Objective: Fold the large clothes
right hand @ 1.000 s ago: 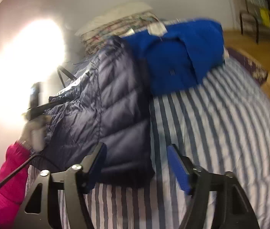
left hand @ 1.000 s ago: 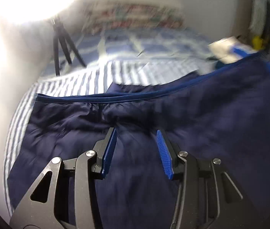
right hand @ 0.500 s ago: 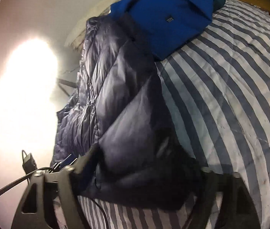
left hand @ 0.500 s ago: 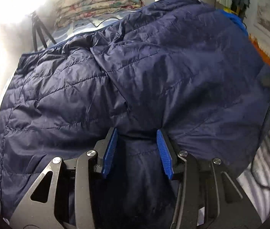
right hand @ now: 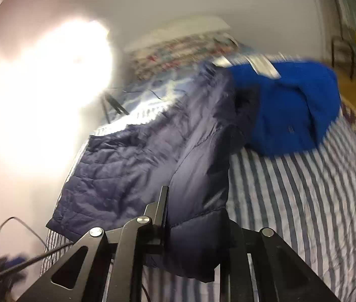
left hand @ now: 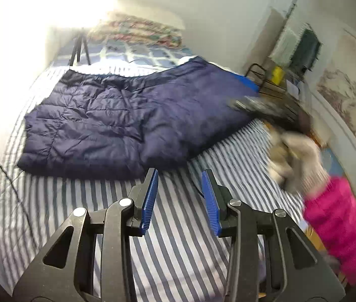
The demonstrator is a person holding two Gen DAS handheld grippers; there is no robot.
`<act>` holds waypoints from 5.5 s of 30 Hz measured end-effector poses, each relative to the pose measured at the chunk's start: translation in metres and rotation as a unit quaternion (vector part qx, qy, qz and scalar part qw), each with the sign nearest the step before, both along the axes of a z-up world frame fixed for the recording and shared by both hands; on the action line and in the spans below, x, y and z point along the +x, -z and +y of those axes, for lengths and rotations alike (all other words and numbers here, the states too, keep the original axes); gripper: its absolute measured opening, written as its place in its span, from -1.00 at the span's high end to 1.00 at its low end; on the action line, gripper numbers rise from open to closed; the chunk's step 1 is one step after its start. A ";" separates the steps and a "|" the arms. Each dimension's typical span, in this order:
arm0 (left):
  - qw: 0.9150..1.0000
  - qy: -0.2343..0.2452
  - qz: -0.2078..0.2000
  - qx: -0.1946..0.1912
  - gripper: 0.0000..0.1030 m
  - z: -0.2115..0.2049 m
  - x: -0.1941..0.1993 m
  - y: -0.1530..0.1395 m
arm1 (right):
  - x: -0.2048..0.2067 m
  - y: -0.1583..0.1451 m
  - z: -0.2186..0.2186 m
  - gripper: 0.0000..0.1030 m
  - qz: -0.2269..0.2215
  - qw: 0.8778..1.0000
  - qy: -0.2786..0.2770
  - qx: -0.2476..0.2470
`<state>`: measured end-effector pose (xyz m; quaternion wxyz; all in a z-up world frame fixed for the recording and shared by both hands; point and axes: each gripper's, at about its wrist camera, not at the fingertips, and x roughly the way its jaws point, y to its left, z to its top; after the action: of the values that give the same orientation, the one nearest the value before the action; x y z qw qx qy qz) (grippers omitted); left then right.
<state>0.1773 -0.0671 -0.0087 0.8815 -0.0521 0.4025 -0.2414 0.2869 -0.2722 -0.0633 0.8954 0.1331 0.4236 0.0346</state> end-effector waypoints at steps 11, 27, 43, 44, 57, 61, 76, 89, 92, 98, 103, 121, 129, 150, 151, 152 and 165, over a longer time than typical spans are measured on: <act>0.996 -0.059 -0.036 -0.048 0.28 0.024 -0.094 0.000 | 0.013 -0.047 0.110 0.71 -0.049 0.989 -0.079 -0.111; 0.991 -0.094 -0.072 -0.063 0.28 0.064 -0.116 -0.012 | 0.059 -0.004 0.319 0.73 -0.036 0.961 -0.228 -0.150; 0.992 -0.095 -0.055 -0.062 0.28 0.069 -0.116 -0.011 | 0.059 0.129 0.432 0.74 0.056 0.914 -0.366 -0.169; 0.992 -0.095 -0.054 -0.061 0.28 0.068 -0.116 -0.011 | 0.061 0.127 0.429 0.61 0.058 0.917 -0.368 -0.145; 0.991 -0.111 -0.056 -0.052 0.28 0.062 -0.106 -0.009 | 0.045 0.020 0.255 0.35 -0.012 0.957 -0.287 0.042; 0.992 -0.098 -0.047 -0.064 0.28 0.057 -0.085 -0.019 | 0.051 0.005 0.186 0.35 -0.034 0.973 -0.225 0.031; 0.981 -0.176 -0.007 0.079 0.28 0.106 0.185 0.067 | 0.152 0.022 0.093 0.50 -0.045 0.987 -0.155 0.000; 0.967 -0.226 0.003 0.119 0.17 0.164 0.195 0.167 | 0.312 0.156 0.208 0.49 0.043 0.974 -0.197 -0.102; 0.967 -0.228 0.004 0.112 0.17 0.168 0.192 0.169 | 0.311 0.165 0.224 0.48 0.042 0.969 -0.204 -0.136; 0.965 -0.255 0.009 0.053 -0.23 0.186 0.152 0.139 | 0.270 0.115 0.184 -0.10 0.013 0.977 -0.197 -0.079; 0.962 -0.255 0.076 -0.060 -0.51 0.213 0.125 0.136 | 0.212 0.094 0.111 -0.58 0.021 0.983 -0.180 0.042; 0.948 -0.264 0.150 -0.093 -0.33 0.226 0.161 0.179 | 0.093 0.190 0.109 -0.46 0.165 0.921 -0.239 0.260; 0.955 -0.243 0.137 -0.101 0.52 0.200 0.157 0.169 | 0.091 0.161 0.126 0.53 0.159 0.931 -0.270 0.188; 0.934 -0.221 0.173 -0.220 -0.60 0.224 0.201 0.168 | 0.134 0.124 0.032 -0.36 0.090 0.969 -0.179 0.141; 0.929 -0.227 0.177 -0.231 -0.60 0.226 0.205 0.173 | 0.141 0.128 0.035 -0.36 0.091 0.972 -0.168 0.140; 0.925 -0.228 0.179 -0.244 -0.60 0.226 0.208 0.179 | 0.145 0.131 0.037 -0.36 0.093 0.972 -0.162 0.141; 0.942 -0.184 0.199 -0.199 -0.81 0.205 0.245 0.201 | 0.143 0.139 0.120 -0.46 0.097 0.967 -0.236 -0.007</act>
<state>0.4225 0.1383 -0.2100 0.7842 -0.3463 0.4969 -0.1352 0.4304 -0.1526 -0.2023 0.8176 0.0257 0.5277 0.2290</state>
